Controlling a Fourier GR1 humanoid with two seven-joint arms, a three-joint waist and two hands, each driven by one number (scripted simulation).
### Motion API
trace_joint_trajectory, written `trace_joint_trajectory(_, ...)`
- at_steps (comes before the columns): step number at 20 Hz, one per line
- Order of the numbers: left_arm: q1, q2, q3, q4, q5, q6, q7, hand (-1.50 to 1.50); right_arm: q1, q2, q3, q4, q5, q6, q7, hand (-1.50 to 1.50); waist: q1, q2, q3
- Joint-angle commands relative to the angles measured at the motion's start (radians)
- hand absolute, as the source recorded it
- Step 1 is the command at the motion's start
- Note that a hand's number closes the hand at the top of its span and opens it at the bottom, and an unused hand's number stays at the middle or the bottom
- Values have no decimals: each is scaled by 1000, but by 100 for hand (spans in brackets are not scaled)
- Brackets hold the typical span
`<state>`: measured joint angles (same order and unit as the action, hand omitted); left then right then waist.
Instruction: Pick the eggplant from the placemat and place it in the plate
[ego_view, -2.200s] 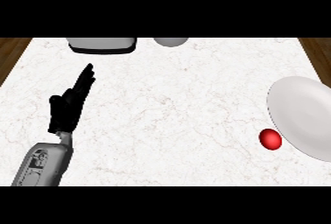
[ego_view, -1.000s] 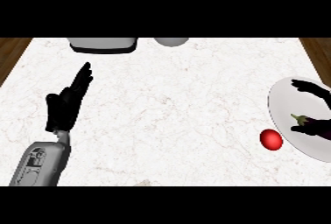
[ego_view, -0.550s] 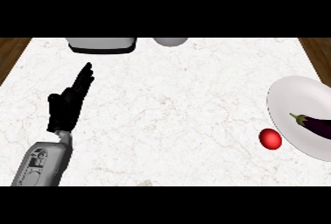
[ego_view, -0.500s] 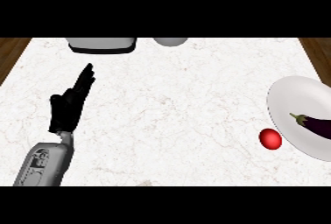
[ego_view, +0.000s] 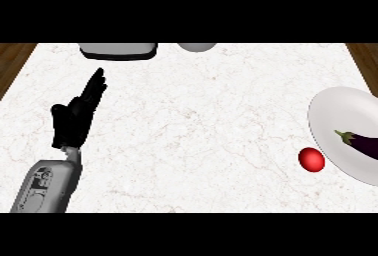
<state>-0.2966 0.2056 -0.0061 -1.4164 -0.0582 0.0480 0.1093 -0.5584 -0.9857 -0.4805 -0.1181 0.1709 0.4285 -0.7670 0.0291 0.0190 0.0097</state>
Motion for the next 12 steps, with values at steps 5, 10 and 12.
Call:
trace_joint_trajectory(5,9,-1,4,19,6,-13,-27,0,74,-77,-15,-13,-15,140,-71,-150,-3,5,4)
trace_joint_trajectory(10,9,1,2,14,-2,-9,-22,0,85,-69,-29,-24,-35,146,-63,-150,4,5,7)
trace_joint_trajectory(12,47,-3,2,5,-3,-5,-54,0,120,-79,-31,-27,-36,158,-81,-150,1,1,7)
